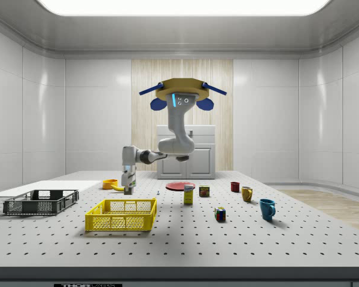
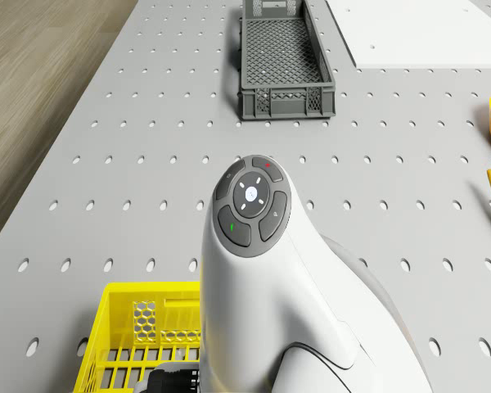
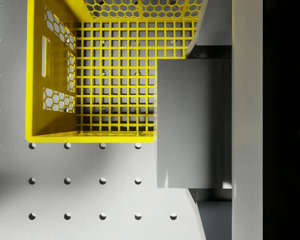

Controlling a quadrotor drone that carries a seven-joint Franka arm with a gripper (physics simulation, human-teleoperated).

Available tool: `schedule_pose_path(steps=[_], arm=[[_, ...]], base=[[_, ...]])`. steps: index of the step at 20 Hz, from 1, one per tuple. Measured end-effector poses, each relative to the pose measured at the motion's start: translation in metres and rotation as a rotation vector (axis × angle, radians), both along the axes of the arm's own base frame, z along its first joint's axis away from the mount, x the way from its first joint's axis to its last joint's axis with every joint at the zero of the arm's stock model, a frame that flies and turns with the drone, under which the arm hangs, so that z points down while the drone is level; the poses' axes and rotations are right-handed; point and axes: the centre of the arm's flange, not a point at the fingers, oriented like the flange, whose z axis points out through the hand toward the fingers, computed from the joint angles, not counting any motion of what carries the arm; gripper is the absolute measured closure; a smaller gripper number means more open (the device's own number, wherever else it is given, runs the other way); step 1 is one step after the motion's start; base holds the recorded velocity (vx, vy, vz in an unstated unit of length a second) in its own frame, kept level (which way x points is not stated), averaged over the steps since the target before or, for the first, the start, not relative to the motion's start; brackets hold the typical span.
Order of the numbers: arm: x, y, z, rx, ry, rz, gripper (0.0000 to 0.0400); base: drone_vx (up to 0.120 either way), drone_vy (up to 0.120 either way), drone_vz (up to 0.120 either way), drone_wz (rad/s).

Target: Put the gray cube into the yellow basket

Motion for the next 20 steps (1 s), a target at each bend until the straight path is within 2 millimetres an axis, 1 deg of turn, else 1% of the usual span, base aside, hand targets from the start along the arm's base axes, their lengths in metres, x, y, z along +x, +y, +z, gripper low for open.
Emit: schedule_pose_path(steps=[1, 3, 5, 9, 13, 16, 20], arm=[[0.0, 0.0, 0.0, 0.0, 0.0, 0.0, 0.015], [0.0, 0.0, 0.0, 0.0, 0.0, 0.0, 0.015], [0.0, 0.0, 0.0, 0.0, 0.0, 0.0, 0.015], [0.0, 0.0, 0.0, 0.0, 0.0, 0.0, 0.015], [0.0, 0.0, 0.0, 0.0, 0.0, 0.0, 0.015], [0.0, 0.0, 0.005, 0.0, 0.0, 0.0, 0.015], [0.0, 0.0, 0.019, 0.0, 0.0, 0.0, 0.015]], base=[[0.0, 0.12, 0.0, 0.0], [0.0, 0.12, -0.12, 0.0], [0.0, 0.12, -0.02, 0.0], [0.0, 0.12, -0.11, 0.0], [0.0, 0.12, 0.0, 0.0], [0.0, 0.0, 0.0, 0.0], [0.0, 0.0, 0.0, 0.0]])
